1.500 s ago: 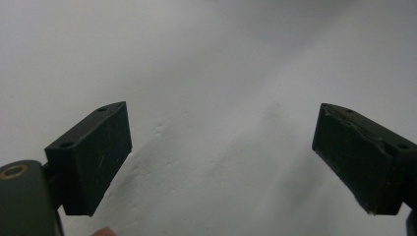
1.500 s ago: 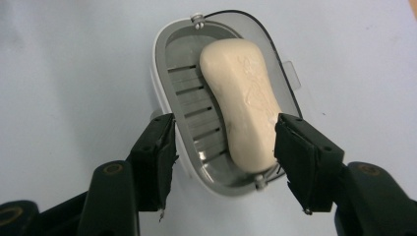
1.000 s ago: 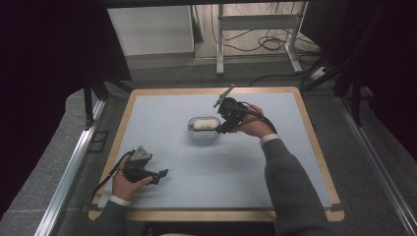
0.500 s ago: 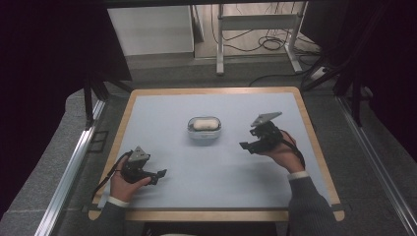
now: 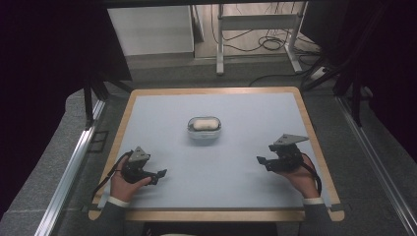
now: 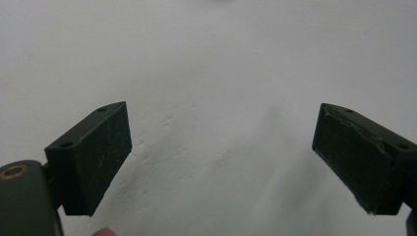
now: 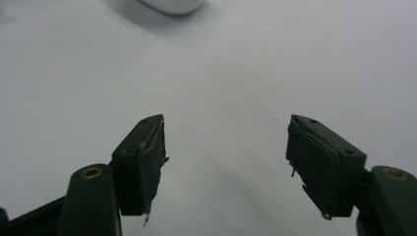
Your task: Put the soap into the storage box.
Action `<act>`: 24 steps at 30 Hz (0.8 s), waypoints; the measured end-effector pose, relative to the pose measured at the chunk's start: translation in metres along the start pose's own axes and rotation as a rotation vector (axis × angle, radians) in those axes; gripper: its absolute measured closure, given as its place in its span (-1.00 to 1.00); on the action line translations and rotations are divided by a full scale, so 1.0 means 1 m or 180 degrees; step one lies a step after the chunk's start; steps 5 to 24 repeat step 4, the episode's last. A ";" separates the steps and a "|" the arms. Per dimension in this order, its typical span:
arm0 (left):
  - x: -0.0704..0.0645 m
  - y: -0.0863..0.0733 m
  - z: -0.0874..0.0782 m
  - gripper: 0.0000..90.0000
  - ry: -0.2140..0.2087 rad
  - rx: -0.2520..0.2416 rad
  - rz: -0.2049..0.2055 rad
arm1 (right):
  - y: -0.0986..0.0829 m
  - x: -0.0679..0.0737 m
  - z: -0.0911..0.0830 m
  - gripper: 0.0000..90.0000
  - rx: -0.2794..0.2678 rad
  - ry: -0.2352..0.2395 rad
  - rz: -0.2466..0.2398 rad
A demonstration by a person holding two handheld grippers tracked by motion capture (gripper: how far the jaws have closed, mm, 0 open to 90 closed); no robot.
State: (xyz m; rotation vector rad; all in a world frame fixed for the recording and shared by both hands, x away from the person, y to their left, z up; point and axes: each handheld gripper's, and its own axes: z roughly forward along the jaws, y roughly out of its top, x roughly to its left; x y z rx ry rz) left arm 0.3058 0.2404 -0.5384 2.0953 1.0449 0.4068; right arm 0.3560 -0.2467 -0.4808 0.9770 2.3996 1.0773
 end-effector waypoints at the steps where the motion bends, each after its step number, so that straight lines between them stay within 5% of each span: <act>1: 0.000 0.000 0.000 -0.82 0.0000 -0.0004 -0.0003 | 0.000 0.000 0.000 -0.32 -0.0040 0.0012 0.0015; 24: 0.001 0.000 0.000 -0.82 0.0005 -0.0007 0.0003 | 0.000 0.002 0.001 -0.36 -0.0080 -0.0057 -0.0044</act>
